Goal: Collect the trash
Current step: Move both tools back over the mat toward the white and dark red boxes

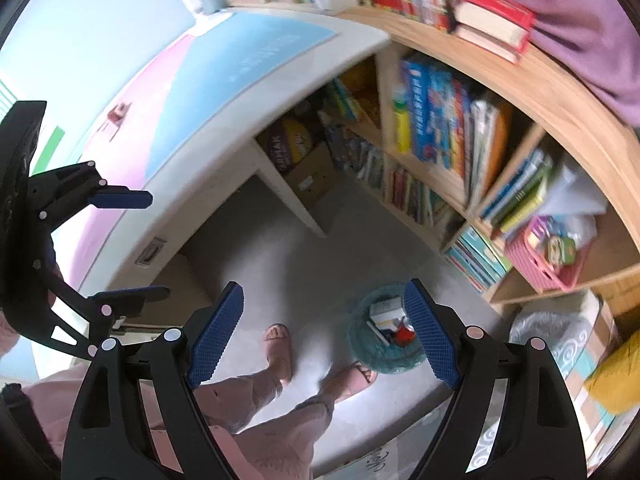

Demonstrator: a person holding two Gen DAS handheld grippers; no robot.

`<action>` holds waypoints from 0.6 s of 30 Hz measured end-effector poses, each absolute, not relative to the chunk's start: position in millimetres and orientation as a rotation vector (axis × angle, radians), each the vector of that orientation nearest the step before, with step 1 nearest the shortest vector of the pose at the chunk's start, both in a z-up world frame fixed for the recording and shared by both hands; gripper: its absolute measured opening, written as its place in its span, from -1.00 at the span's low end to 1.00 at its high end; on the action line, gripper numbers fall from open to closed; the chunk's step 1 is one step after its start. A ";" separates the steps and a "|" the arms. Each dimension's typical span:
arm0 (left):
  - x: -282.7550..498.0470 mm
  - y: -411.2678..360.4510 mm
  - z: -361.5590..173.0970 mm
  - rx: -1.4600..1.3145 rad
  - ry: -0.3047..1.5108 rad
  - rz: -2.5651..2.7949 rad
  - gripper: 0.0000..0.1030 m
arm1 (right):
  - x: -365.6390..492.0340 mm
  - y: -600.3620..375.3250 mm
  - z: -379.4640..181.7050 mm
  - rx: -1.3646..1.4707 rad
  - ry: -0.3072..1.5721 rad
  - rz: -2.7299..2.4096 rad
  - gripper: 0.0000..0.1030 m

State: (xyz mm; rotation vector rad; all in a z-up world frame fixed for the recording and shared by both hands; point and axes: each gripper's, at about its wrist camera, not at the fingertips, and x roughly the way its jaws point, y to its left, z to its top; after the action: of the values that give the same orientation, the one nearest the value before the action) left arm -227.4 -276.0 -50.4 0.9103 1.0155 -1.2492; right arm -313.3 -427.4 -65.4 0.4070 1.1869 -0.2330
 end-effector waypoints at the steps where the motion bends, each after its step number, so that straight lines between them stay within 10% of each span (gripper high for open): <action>1: -223.0 -271.2 -49.7 0.902 1.017 -1.237 0.54 | -307.8 -423.5 -64.4 0.398 1.187 -0.225 0.60; 18: -148.6 -176.7 -40.3 0.735 1.036 -1.014 0.61 | -210.2 -345.9 -49.8 0.244 1.181 -0.057 0.60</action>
State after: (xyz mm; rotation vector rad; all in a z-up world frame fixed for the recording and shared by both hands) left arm -148.6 -176.7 -40.3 0.7347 1.0356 -1.0144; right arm -210.2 -345.9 -49.8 0.2435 1.1814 -0.0566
